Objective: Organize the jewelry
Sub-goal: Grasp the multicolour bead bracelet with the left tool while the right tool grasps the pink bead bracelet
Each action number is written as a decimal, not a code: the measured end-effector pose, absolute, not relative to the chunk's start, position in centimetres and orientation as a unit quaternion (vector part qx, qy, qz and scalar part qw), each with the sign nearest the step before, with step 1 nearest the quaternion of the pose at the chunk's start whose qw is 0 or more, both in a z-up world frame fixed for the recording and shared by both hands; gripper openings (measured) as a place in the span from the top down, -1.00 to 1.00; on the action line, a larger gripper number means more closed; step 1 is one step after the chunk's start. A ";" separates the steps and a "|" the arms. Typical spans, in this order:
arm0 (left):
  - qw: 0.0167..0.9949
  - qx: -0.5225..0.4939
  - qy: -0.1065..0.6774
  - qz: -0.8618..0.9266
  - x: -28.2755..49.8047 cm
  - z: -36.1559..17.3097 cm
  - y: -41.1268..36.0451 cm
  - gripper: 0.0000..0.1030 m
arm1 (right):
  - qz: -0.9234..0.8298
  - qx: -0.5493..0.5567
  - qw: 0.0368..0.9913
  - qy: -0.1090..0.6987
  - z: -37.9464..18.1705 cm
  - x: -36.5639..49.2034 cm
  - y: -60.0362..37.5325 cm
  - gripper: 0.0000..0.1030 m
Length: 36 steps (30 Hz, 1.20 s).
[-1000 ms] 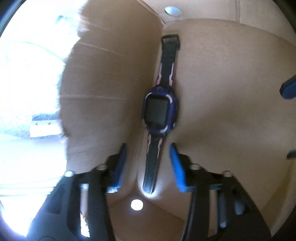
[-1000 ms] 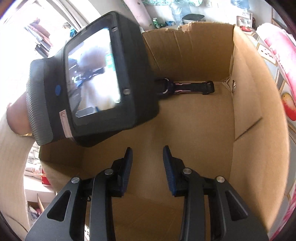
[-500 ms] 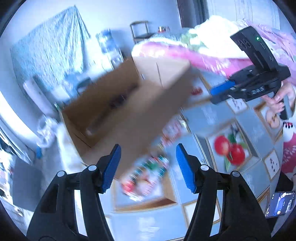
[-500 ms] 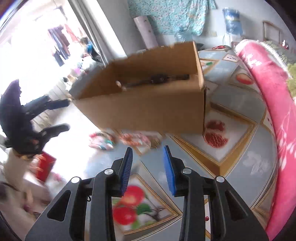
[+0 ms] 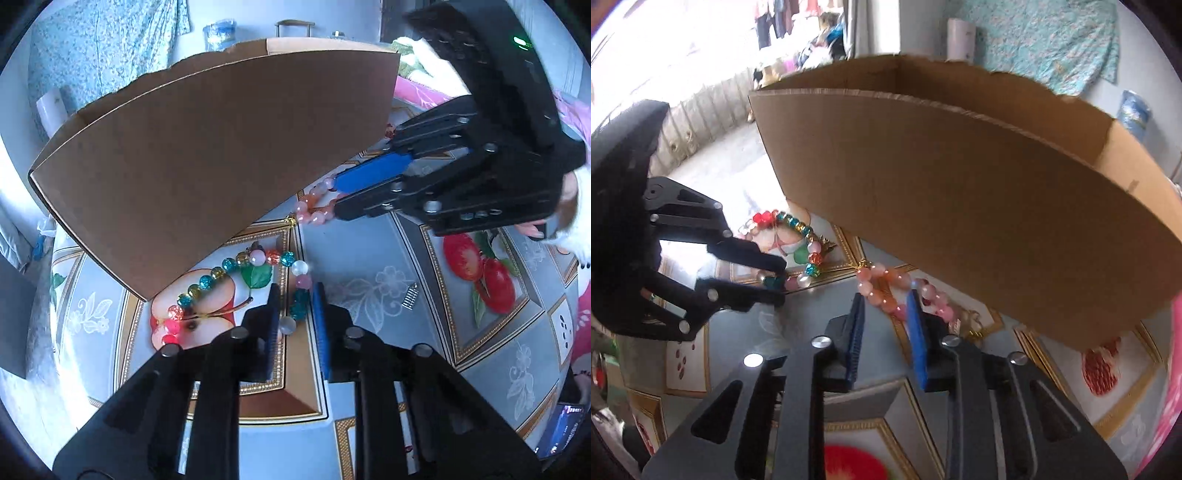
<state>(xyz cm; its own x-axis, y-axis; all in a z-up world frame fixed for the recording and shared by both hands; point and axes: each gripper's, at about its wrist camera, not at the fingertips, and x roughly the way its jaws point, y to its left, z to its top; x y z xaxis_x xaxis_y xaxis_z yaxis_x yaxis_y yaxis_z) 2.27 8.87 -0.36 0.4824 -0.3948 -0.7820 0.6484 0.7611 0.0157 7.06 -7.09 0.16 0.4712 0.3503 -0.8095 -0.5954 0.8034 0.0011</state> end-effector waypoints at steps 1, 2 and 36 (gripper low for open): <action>0.848 0.154 0.403 -0.307 2.2 -0.4 8.8 0.70 | 0.280 -0.147 0.842 0.437 0.2 7.9 -6.6 0.66; 0.849 0.151 0.403 -0.307 2.1 -0.2 8.9 0.70 | 0.287 -0.150 0.833 0.448 0.4 8.4 -6.2 0.66; 0.861 0.029 0.422 -0.282 2.2 3.0 12.0 0.83 | 0.255 0.027 0.850 0.461 5.2 12.4 -5.1 0.81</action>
<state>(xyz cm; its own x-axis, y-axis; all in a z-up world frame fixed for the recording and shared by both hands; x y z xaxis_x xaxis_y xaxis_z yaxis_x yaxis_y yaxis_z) 2.17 12.02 2.96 0.4850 -0.4616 -0.7428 0.5107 0.8390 -0.1879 12.38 -5.08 5.19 0.4457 0.4586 -0.7688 -0.4082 0.8685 0.2814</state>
